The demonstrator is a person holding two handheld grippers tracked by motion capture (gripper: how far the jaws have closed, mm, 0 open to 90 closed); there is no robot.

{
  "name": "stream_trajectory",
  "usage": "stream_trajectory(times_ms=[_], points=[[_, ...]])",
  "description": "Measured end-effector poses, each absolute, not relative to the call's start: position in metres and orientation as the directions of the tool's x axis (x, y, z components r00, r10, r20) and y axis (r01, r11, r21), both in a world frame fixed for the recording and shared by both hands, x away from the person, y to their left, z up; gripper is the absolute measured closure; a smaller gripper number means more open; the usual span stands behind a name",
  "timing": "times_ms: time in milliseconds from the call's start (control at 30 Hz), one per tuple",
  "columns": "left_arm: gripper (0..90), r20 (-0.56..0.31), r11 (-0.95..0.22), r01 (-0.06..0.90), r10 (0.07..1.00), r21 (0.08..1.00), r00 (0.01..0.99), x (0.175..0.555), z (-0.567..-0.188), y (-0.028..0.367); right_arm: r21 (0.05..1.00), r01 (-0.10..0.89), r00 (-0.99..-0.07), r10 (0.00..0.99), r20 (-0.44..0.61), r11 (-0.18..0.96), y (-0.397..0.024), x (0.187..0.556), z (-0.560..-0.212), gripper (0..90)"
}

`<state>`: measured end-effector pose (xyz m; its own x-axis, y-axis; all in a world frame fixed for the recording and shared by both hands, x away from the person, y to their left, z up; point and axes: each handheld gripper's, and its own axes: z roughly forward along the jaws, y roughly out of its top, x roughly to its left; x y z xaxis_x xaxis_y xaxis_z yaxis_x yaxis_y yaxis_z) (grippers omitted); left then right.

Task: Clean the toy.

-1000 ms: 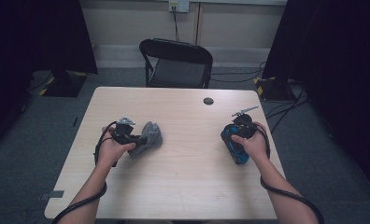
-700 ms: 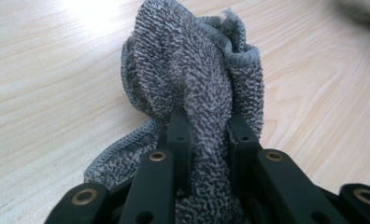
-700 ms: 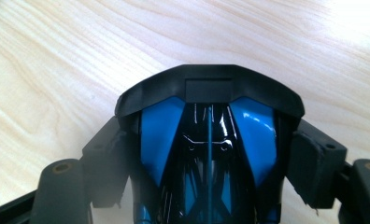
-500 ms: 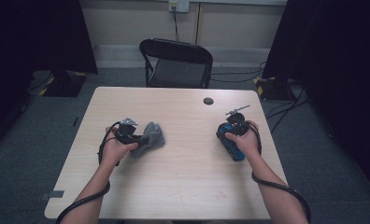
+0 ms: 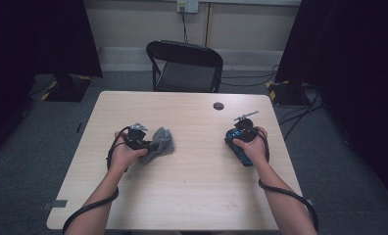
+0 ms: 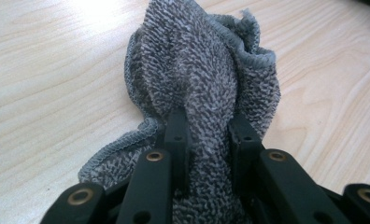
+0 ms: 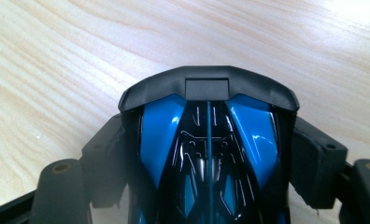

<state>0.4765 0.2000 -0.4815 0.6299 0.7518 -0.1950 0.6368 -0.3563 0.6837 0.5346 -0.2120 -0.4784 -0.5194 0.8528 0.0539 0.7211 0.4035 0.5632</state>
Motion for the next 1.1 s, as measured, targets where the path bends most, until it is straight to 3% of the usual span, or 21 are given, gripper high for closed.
stream_trajectory(times_ms=[1100], points=[[68.6, -0.233, -0.331, 0.66, 0.752, 0.674, 0.616, 0.4744, -0.4804, 0.2006, 0.568, 0.714, -0.527, 0.849, 0.05, 0.409, -0.2103, 0.5356, -0.4858, 24.6]])
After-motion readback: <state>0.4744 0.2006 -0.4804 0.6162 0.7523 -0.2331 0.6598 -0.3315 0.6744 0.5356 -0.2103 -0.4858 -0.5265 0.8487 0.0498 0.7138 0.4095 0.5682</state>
